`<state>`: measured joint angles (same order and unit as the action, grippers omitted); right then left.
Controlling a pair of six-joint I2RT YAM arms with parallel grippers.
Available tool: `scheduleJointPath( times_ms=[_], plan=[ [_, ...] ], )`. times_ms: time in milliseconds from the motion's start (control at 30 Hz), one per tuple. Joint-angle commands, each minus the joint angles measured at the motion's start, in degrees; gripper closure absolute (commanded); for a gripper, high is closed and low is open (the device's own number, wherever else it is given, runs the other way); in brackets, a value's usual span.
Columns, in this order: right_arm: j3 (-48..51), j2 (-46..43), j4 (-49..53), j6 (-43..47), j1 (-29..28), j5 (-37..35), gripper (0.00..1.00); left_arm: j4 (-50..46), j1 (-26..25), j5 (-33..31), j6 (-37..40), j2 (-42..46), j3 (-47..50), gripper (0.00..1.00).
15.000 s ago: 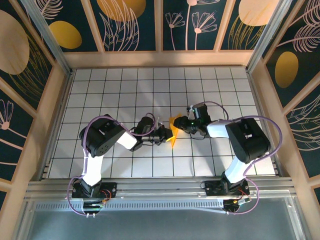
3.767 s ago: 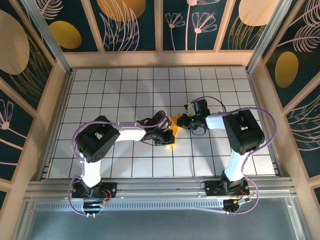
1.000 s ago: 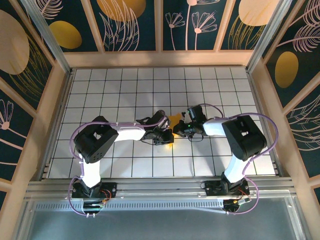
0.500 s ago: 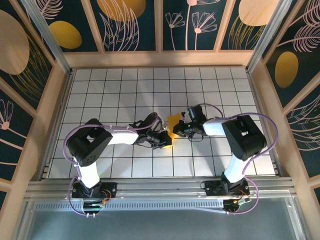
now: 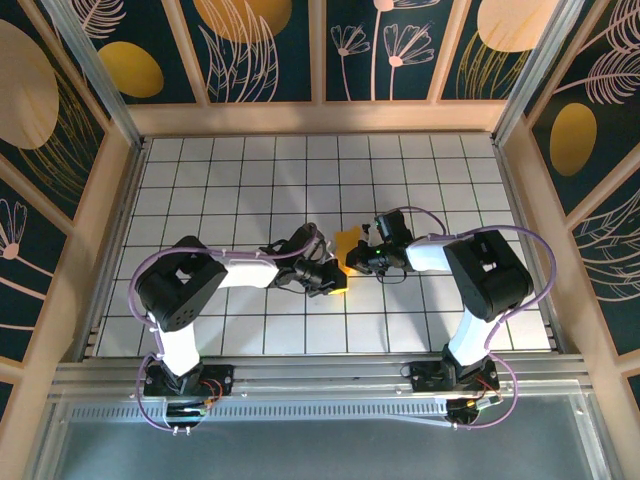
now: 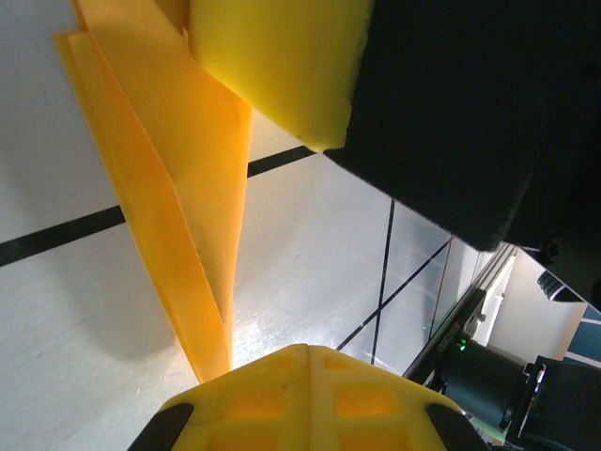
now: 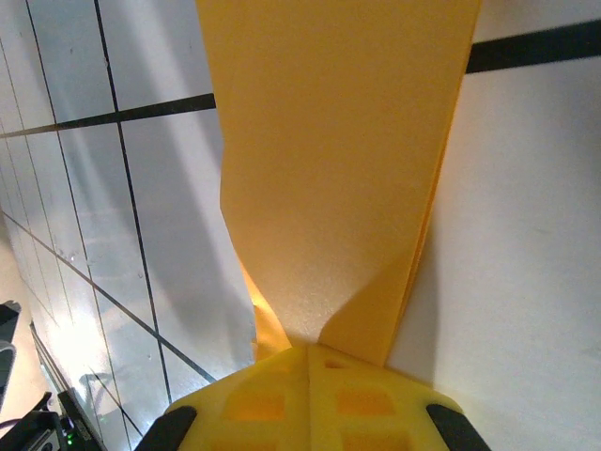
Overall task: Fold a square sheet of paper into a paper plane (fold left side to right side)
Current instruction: Fold the wing for the fifth time at the center of the table.
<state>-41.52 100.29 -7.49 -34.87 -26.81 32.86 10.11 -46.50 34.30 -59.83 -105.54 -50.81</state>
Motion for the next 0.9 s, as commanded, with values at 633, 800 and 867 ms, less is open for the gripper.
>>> scheduleJointPath(
  times_ms=[633, 800, 867],
  plan=[
    [1.79, 4.48, 9.61, 2.00, -0.99, -9.09, 1.00, -1.24, -0.87, 0.61, 0.55, -3.53, -0.03, 0.95],
    [1.79, 4.48, 9.74, 2.05, -0.97, -9.31, 1.00, -1.23, -0.87, 0.20, 0.37, -2.99, 0.36, 0.95],
    [1.71, 4.56, 9.86, 2.09, -0.97, -9.31, 1.00, -1.23, -0.87, 0.24, 0.37, -2.99, 0.47, 0.95]
  ],
)
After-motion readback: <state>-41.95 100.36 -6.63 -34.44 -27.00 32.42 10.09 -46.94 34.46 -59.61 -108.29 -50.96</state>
